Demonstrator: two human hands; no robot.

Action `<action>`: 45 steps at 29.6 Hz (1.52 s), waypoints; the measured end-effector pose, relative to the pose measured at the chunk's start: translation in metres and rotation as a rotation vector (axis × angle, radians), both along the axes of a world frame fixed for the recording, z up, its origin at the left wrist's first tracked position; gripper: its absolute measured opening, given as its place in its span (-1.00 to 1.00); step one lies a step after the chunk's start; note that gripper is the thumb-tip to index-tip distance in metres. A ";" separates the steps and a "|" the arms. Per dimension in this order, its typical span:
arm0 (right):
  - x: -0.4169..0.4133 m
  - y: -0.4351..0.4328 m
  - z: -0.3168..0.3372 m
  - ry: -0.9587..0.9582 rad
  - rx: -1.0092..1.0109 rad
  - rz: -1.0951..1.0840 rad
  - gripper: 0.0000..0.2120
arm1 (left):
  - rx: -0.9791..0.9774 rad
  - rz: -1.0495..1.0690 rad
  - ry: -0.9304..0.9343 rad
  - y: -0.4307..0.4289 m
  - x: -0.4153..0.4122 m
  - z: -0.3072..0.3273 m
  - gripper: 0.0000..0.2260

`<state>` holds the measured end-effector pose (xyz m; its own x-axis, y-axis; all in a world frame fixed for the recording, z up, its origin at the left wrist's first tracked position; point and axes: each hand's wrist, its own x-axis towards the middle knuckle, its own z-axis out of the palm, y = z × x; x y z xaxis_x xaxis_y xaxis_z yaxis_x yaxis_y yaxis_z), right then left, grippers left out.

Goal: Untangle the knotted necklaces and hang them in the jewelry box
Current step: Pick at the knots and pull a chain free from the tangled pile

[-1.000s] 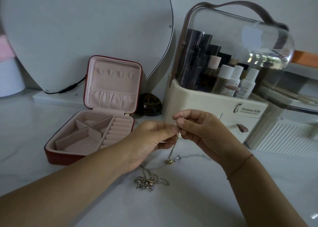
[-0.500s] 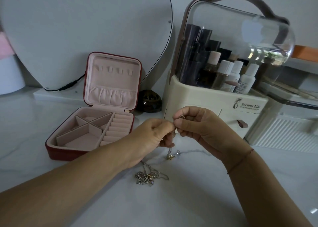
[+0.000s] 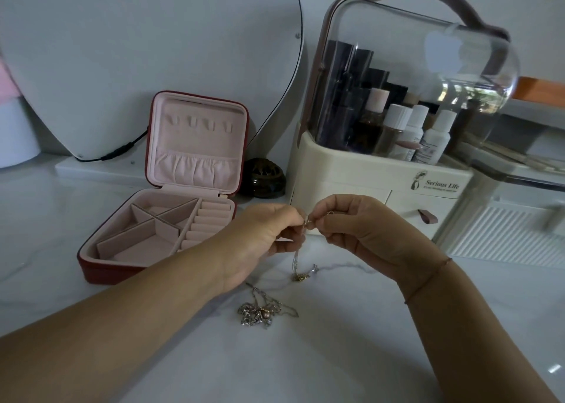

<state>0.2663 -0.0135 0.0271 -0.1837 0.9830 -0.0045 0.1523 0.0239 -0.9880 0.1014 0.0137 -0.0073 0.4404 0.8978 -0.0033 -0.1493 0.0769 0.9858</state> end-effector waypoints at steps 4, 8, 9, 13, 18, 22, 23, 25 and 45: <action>-0.001 -0.001 0.000 0.075 0.010 0.001 -0.77 | -0.023 0.003 -0.027 0.000 0.000 0.001 -0.82; -0.001 0.004 -0.003 0.098 0.068 -0.079 -0.85 | -0.024 0.007 0.002 0.000 0.000 0.000 -0.87; 0.000 0.004 -0.004 0.095 0.064 -0.079 -0.87 | -0.020 -0.002 0.015 0.000 0.000 0.000 -0.88; 0.000 0.003 -0.004 0.209 -0.021 0.007 -0.87 | -0.007 -0.008 0.004 0.000 -0.001 0.000 -0.87; -0.004 0.003 -0.005 0.345 -0.123 0.130 -0.89 | 0.007 0.015 -0.038 0.001 0.000 0.002 -0.82; -0.006 0.001 -0.004 0.108 -0.046 0.115 -0.91 | 0.001 0.027 -0.033 0.000 -0.001 0.000 -0.85; -0.006 0.000 -0.004 -0.005 -0.001 0.079 -0.90 | 0.000 0.029 -0.027 -0.001 -0.001 0.000 -0.85; -0.006 0.000 -0.004 -0.166 0.076 0.005 -0.86 | 0.003 0.016 -0.010 -0.002 0.000 -0.002 -0.82; -0.002 0.000 -0.003 -0.008 0.074 -0.030 -0.89 | 0.066 0.049 -0.022 -0.004 -0.006 0.000 -0.79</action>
<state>0.2648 -0.0132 0.0242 -0.1548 0.9857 0.0667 0.1616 0.0919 -0.9826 0.0956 0.0099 -0.0073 0.3953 0.9162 0.0659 -0.1725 0.0036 0.9850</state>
